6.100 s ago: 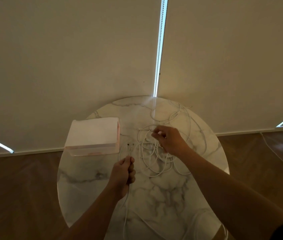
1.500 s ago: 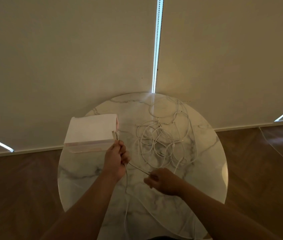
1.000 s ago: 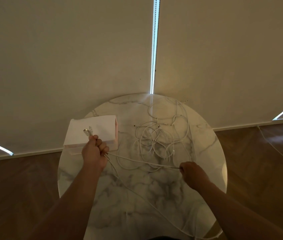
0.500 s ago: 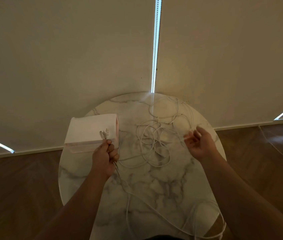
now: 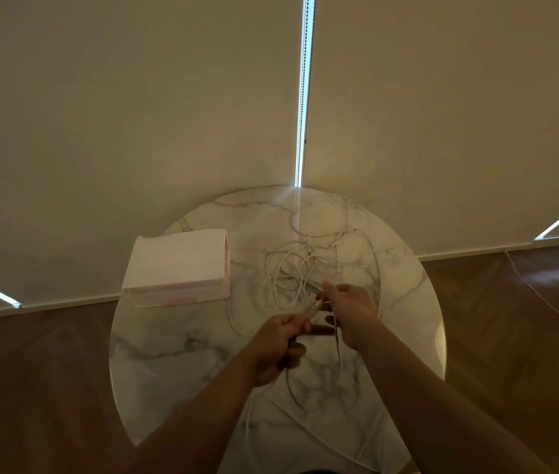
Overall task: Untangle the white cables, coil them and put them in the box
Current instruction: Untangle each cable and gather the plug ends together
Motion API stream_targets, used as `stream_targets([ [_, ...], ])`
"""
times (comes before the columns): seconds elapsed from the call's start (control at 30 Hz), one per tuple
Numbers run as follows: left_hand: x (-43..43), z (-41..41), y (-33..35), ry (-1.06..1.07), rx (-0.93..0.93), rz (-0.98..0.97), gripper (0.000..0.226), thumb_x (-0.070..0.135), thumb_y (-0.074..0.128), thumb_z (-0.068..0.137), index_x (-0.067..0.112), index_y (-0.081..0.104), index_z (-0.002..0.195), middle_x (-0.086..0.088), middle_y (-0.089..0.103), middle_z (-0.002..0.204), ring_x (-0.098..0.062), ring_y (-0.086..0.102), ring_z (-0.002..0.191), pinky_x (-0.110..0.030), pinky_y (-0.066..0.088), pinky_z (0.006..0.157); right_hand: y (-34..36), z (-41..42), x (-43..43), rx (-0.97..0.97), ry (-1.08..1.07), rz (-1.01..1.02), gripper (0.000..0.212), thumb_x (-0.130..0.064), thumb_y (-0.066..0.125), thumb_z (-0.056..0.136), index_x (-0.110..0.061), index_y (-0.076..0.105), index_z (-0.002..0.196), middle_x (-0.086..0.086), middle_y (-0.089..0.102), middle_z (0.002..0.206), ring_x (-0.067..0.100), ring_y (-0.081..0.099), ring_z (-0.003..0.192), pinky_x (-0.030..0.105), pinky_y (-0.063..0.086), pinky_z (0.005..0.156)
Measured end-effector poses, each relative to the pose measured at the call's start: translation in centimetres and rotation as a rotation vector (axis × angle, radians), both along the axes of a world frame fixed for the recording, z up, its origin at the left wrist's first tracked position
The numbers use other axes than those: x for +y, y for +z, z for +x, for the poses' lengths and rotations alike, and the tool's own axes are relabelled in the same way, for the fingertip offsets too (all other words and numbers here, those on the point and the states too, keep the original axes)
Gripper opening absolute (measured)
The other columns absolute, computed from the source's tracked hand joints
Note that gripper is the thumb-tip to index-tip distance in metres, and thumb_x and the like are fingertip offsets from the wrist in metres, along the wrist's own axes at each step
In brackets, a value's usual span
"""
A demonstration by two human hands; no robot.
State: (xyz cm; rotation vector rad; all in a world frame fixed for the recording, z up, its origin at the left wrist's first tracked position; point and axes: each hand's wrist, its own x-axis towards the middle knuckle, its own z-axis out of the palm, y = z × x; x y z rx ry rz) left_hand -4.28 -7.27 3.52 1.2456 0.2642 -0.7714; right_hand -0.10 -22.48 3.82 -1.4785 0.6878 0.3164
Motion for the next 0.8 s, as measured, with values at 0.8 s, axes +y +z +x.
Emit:
stream_targets([
  [0.8,4.0,-1.2,-1.5,-0.207,-0.001,0.019,0.033,0.024,0.037,0.105,0.014,0.048,0.076,-0.002,0.059,0.083,-0.005,0.020,0.041,-0.017,0.019,0.039,-2.9,2.4,-3.2,0.289,-0.292,0.560,0.031,-0.013,0.036,0.105,0.004,0.055,0.087,0.008,0.049,0.063,0.011,0.043,0.042,0.017,0.040,0.034],
])
